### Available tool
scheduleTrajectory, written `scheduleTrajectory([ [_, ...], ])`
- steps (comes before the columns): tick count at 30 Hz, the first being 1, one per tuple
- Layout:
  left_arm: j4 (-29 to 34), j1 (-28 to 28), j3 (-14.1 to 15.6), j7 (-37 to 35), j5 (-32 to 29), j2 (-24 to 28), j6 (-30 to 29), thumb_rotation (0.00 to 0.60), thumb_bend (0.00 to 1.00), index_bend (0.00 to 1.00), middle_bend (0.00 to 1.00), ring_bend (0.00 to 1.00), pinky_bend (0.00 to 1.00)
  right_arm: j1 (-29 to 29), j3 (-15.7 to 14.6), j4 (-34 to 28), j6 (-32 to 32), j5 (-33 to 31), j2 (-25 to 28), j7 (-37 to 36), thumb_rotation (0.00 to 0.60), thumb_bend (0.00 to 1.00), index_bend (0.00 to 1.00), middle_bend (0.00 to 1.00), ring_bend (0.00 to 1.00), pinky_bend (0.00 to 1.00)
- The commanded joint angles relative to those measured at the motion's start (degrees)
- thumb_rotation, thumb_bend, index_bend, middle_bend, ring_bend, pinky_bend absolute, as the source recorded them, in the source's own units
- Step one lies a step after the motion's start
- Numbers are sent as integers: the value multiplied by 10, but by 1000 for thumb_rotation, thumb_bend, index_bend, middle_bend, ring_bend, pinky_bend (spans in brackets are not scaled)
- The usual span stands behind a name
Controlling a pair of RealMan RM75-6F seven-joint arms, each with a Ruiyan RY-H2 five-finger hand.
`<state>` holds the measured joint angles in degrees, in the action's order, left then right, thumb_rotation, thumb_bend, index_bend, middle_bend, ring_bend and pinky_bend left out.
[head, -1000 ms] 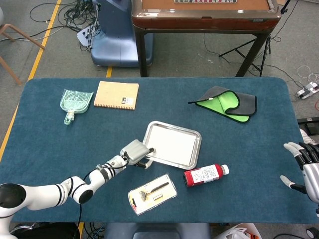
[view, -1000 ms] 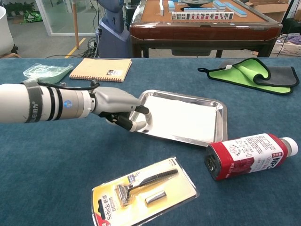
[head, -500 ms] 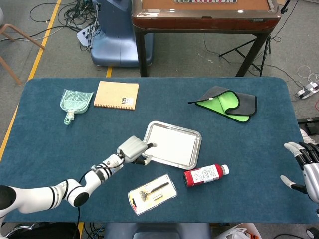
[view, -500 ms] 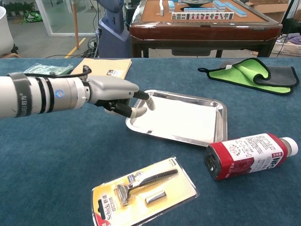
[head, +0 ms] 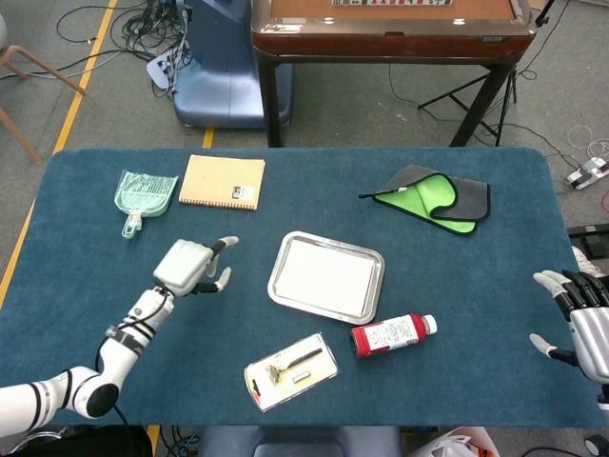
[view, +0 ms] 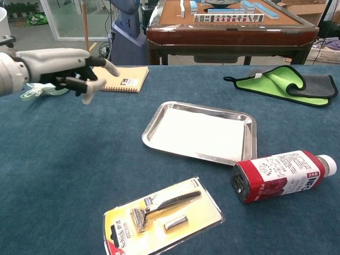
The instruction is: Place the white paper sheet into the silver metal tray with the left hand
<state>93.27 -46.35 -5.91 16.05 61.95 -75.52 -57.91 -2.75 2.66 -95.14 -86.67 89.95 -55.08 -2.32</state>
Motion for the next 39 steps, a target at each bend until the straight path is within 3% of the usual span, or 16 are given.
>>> scheduleTrajectory([
  [1,27,36,6,0,-11,27,-41,299,413,189,426,382,483,-2,0,1,5,-1,2,0,600,49,203,197,115,144],
  [8,56,121,29,-19,24,63,-141,332,375,190,314,266,325,-13,-2,13,24,-2,2,-4,600,49,203,197,95,144],
  [21,106,238,69,-6,124,86,-279,348,373,184,244,204,189,-38,2,26,49,3,0,-29,600,66,162,187,75,144],
  [29,128,283,87,24,160,81,-307,349,373,183,243,199,159,-47,-4,22,60,12,-4,-27,600,68,162,186,75,144],
  [39,131,323,88,36,183,77,-330,349,373,183,238,194,151,-50,-6,27,53,20,-13,-26,600,68,162,186,75,144],
])
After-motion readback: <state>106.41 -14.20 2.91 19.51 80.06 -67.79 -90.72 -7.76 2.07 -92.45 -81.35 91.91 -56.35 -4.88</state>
